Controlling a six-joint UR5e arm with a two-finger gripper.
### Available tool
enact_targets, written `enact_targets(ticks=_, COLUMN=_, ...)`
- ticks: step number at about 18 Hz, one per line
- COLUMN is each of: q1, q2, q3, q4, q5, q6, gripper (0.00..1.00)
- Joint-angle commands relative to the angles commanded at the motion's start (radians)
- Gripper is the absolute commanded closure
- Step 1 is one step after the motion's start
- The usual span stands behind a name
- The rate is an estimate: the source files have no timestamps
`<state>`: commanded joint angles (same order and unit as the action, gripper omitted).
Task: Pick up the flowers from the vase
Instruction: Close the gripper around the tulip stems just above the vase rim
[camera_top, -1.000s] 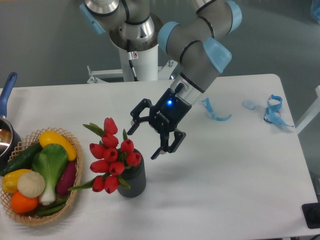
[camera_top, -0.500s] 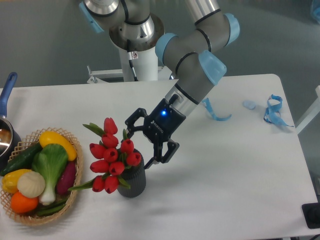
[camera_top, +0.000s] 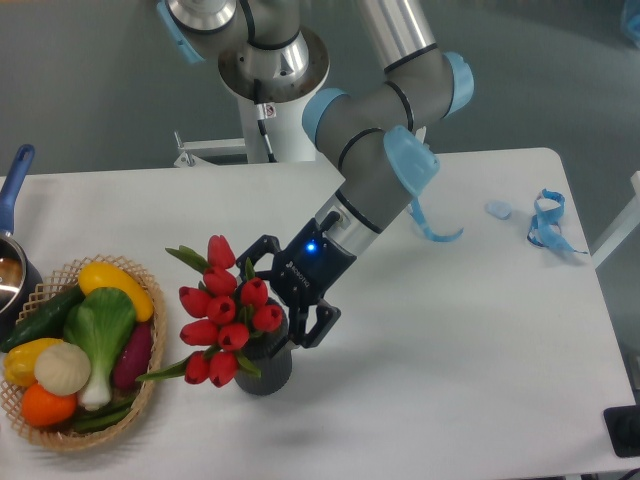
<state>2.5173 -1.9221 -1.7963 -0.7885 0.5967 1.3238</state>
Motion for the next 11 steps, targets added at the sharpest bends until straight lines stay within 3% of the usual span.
enact_targets(ticks=3, q1=0.000, q2=0.000, q3=0.000, q4=0.000, q5=0.000, q6=0.000, gripper=0.48)
enact_targets(ticks=7, q1=0.003, q2=0.009, q3=0.000, q4=0.000, q5=0.000, q6=-0.020, gripper=0.62)
enact_targets(ticks=11, q1=0.006, q2=0.024, q3=0.000, q4=0.000, q5=0.002, q6=-0.060, gripper=0.69)
